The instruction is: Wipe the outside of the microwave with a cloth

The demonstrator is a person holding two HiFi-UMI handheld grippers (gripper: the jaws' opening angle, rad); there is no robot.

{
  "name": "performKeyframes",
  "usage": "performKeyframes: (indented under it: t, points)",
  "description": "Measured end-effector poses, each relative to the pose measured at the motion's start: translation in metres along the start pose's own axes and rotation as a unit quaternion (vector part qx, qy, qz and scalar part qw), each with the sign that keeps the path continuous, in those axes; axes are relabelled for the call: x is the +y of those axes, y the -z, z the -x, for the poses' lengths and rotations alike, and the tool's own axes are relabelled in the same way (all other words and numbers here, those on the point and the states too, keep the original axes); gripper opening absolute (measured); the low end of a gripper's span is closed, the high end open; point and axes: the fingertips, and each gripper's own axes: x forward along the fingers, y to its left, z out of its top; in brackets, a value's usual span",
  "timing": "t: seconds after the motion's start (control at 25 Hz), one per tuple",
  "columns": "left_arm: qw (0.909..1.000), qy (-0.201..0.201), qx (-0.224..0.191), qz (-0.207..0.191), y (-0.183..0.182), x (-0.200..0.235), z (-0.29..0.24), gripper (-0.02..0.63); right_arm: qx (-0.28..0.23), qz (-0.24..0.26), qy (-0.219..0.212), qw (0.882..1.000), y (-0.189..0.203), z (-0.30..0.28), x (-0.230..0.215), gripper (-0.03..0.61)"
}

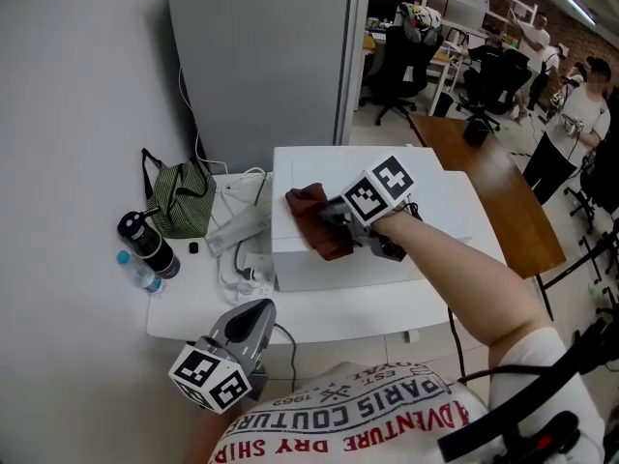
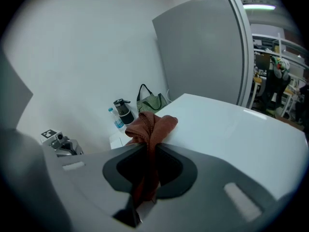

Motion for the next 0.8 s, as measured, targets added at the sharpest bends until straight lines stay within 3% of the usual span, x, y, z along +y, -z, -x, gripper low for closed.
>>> performKeyframes:
  t: [0.36, 0.8]
  points:
    - [0.9997, 0.014, 0.008, -0.016, -0.005, -0.026, -0.039, 0.002, -0.006, -0.051, 0.055, 0.997, 0.048, 0.082, -0.080, 0.041]
    - [0.9945, 0.085, 0.051, -0.032, 0.015, -0.085, -0.111, 0.002, -0.016, -0.131, 0.144, 0.981, 0.137, 0.210, -0.190, 0.041]
